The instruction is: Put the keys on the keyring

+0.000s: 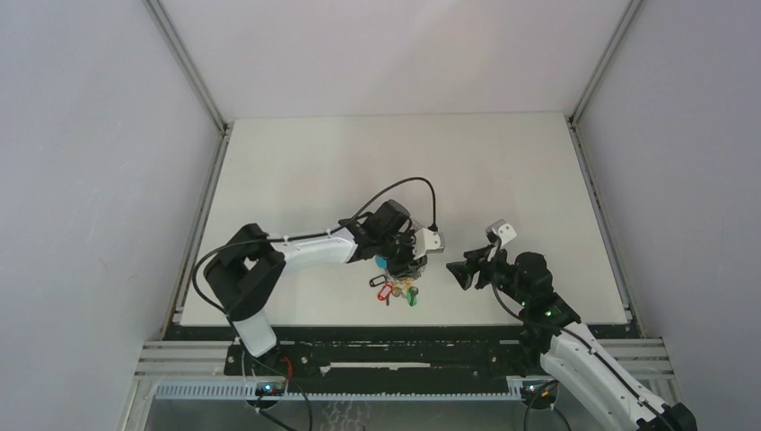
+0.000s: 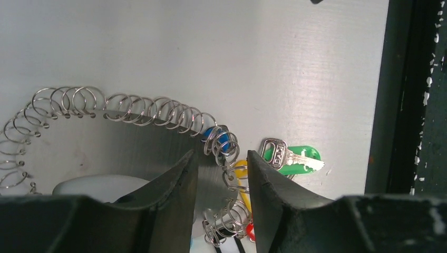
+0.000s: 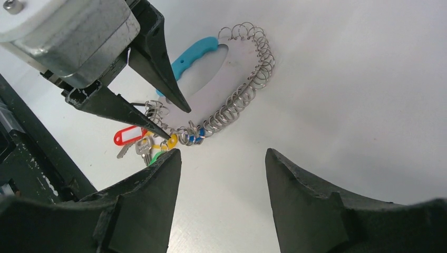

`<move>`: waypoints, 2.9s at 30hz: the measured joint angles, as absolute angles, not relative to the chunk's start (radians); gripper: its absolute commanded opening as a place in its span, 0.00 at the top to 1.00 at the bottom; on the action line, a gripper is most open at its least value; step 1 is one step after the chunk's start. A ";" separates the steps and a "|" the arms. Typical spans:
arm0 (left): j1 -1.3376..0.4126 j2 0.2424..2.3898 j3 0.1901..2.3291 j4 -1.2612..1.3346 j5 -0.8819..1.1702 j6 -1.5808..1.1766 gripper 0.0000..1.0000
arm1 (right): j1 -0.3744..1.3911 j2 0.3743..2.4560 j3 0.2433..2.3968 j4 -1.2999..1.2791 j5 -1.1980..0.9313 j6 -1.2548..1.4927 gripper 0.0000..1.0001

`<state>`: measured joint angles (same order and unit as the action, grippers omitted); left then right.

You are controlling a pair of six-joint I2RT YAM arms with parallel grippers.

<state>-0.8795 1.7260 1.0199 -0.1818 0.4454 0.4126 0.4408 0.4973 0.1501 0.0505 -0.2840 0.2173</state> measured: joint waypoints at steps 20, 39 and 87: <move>-0.849 1.861 1.179 -0.364 0.555 0.644 0.64 | 0.440 0.498 0.150 0.048 -0.299 0.217 0.40; -0.847 1.938 1.256 -0.432 0.602 0.657 0.93 | 0.439 0.504 0.150 0.048 -0.303 0.217 0.40; -0.660 1.520 0.548 0.986 0.654 -0.179 1.00 | 0.442 1.068 0.321 0.582 -0.583 0.202 0.55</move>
